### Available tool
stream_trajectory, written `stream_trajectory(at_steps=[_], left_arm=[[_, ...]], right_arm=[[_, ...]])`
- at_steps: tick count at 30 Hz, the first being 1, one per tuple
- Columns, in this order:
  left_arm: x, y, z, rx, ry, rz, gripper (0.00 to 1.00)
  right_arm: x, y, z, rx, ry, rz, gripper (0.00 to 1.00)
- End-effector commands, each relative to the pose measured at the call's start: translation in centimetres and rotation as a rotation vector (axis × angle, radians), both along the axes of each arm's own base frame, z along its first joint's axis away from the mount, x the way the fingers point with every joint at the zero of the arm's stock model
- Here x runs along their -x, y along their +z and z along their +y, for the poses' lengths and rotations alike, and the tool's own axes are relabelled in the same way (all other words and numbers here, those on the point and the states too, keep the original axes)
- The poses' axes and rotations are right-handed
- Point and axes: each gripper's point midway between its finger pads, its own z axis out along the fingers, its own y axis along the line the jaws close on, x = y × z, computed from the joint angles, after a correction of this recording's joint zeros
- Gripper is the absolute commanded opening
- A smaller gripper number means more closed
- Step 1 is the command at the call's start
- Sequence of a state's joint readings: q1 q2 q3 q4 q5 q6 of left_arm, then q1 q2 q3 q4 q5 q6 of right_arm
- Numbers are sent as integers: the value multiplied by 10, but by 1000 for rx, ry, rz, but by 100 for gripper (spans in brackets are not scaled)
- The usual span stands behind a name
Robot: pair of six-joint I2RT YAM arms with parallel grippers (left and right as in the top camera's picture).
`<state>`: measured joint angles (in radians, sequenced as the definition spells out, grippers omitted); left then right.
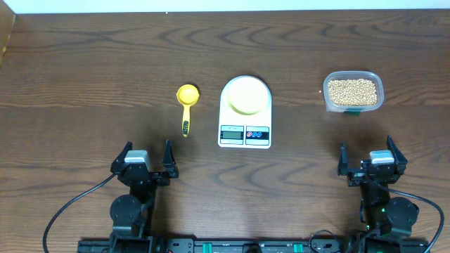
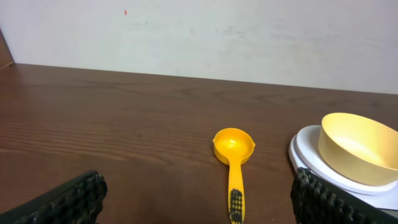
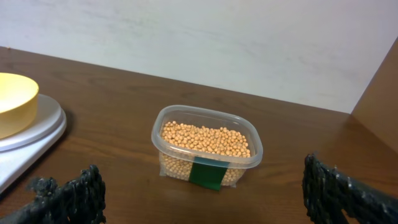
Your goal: Scoop item into bowl and weigh 50g on scale
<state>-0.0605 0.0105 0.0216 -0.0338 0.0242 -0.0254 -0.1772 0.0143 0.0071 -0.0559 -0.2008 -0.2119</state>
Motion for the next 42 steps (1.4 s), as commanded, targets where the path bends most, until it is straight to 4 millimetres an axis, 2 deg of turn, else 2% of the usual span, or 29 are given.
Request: stream_trajectory(at_steps=[1,31,42], left_arm=[[1,-17,4,-14,20,52,97],[1,-17,4,-14,20,52,97],[5,-11,3,-14,12,78,97]], right_arm=[[0,0,2,7,4,-2,99],[0,0,2,7,4,-2,99],[0,0,2,7,5,-2,99]])
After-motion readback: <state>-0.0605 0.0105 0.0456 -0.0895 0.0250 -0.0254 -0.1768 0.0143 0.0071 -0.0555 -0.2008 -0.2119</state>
